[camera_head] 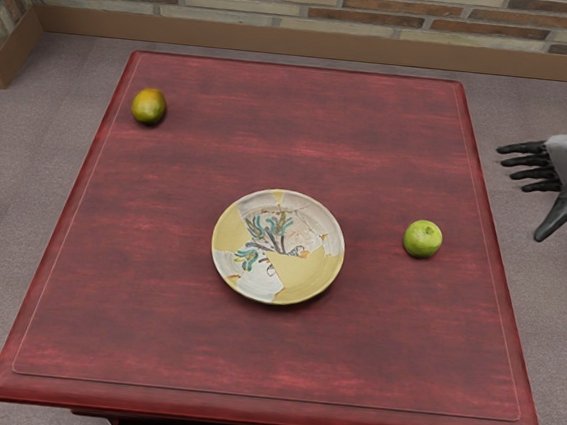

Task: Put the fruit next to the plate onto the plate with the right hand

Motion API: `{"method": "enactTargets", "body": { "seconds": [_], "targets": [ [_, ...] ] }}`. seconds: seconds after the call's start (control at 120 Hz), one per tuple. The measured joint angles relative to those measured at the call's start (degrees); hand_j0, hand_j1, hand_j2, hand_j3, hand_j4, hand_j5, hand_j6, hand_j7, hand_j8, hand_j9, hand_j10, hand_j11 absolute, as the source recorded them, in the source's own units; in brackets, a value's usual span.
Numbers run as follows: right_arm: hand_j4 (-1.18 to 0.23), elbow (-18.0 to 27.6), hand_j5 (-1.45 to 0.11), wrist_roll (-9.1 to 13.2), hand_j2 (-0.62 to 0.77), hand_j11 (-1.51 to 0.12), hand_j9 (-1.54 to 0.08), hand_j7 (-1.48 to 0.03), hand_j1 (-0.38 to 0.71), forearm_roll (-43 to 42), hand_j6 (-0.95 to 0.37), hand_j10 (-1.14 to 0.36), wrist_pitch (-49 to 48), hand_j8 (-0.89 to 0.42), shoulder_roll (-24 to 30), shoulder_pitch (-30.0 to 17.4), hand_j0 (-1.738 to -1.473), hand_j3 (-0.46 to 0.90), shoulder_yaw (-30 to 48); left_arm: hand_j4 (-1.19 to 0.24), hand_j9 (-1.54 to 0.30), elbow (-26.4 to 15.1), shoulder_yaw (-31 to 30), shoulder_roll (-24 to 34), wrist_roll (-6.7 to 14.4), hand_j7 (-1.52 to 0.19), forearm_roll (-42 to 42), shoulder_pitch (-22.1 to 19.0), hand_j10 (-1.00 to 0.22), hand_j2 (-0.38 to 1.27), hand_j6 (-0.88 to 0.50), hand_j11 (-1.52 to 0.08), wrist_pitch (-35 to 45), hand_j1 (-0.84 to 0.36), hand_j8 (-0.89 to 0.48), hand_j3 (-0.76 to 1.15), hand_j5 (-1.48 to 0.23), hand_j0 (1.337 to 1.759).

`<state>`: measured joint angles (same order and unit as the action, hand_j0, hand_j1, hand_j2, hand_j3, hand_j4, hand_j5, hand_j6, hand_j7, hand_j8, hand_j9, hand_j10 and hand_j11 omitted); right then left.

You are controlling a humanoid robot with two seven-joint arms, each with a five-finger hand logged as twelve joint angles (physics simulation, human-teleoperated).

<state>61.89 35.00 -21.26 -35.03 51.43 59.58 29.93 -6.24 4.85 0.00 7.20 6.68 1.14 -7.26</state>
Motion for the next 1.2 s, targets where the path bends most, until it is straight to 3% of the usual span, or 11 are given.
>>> {"method": "enactTargets", "body": {
  "seconds": [0.158,0.358,0.583,0.683,0.783,0.983,1.2],
  "targets": [
    [0.00,0.35,0.00,0.00,0.00,0.00,0.00,0.00,-0.35,-0.45,0.00,0.00,-0.01,0.00,-0.01,1.89,-1.658,0.00,-2.57,-0.01,-0.01,0.00,0.00,0.00,0.00,-0.01,0.00,0.00,-0.01,0.00,-0.01,-0.01,0.02,0.34,-0.01,0.00,-0.01,1.658],
    [0.00,4.75,0.00,0.00,0.00,0.00,0.00,0.00,-0.35,-0.93,0.00,0.00,-0.01,0.00,0.85,4.45,-1.658,0.00,-2.96,-0.01,-0.01,0.00,0.00,0.00,0.00,-0.01,0.00,0.00,-0.01,0.00,-0.01,-0.01,0.01,0.34,-0.01,0.00,-0.01,1.658],
    [0.00,23.97,0.00,0.00,0.00,0.00,0.00,0.00,-0.35,-5.63,0.00,0.00,0.00,0.00,3.62,7.21,-1.658,0.00,-2.90,-0.01,-0.01,0.00,0.00,0.00,0.00,-0.01,0.00,0.02,-0.01,0.00,-0.01,-0.01,0.02,0.34,-0.01,0.00,-0.01,1.658],
    [0.00,28.49,0.00,0.00,0.00,0.00,0.00,0.00,-0.35,-13.27,-0.01,0.00,0.36,0.00,4.60,7.13,-1.658,0.00,-3.19,-0.01,-0.01,0.00,0.00,0.00,0.00,-0.01,0.00,0.00,-0.01,0.00,-0.01,-0.01,0.00,0.34,-0.01,0.00,-0.01,1.658],
    [0.00,30.25,0.00,0.00,0.00,0.00,0.00,0.00,-0.35,-19.72,-0.01,0.00,2.03,0.00,2.97,7.03,-1.658,0.00,-3.52,-0.01,-0.01,0.01,0.00,0.00,0.00,-0.01,0.00,0.00,-0.01,0.00,-0.01,-0.01,0.02,0.34,-0.01,0.00,-0.01,1.658],
    [0.00,30.99,0.00,0.00,0.00,0.00,0.00,0.00,-0.35,-31.92,-0.01,0.00,8.92,0.00,-5.26,5.09,-1.658,0.00,-4.03,-0.01,-0.01,0.00,-0.01,0.00,0.00,-0.01,0.00,0.00,-0.01,0.00,-0.01,-0.01,0.02,0.34,-0.01,0.00,-0.01,1.658],
    [0.00,31.93,0.00,0.00,0.00,0.00,0.00,0.00,-0.35,-35.99,-0.01,0.00,10.85,0.00,-8.54,-0.21,-1.658,0.00,-4.22,-0.01,-0.01,0.00,-0.01,0.00,0.00,-0.01,0.00,0.00,-0.01,0.00,-0.01,-0.01,0.00,0.34,-0.01,0.00,-0.01,1.658]
  ]
}}
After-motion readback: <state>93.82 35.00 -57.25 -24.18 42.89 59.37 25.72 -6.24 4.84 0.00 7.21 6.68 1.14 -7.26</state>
